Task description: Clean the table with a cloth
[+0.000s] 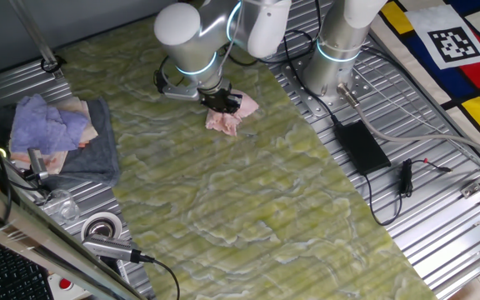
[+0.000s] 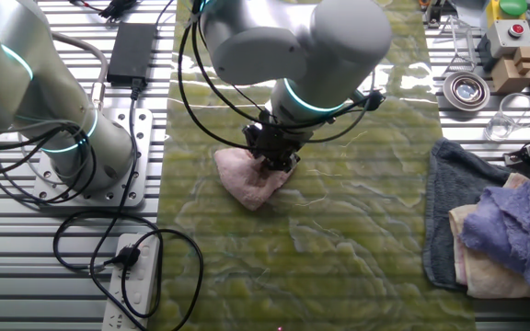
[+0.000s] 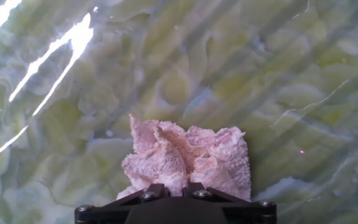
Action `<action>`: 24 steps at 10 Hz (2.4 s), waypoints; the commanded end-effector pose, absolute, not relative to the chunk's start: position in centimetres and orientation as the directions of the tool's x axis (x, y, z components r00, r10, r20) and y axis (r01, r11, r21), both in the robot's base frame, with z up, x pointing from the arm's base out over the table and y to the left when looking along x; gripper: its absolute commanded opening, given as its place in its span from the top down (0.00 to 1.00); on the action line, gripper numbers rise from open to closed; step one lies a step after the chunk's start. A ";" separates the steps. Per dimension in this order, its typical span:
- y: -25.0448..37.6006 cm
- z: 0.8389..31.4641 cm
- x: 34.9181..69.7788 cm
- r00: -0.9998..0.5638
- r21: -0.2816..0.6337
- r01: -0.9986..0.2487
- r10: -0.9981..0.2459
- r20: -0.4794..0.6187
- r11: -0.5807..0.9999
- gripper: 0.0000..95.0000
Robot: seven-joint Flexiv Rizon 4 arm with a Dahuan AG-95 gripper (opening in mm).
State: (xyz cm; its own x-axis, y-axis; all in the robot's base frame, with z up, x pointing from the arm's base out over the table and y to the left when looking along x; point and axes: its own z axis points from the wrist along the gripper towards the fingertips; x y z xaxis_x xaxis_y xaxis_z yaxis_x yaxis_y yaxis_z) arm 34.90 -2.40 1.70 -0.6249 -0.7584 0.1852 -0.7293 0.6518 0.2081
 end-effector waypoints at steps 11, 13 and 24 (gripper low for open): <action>-4.1 2.5 34.8 -0.578 0.101 -0.789 -0.789 0.208 0.605 1.00; -4.1 2.3 34.8 -0.577 0.094 -0.793 -0.792 0.202 0.602 1.00; -1.6 3.5 38.7 -0.588 0.071 -0.790 -0.785 0.194 0.609 1.00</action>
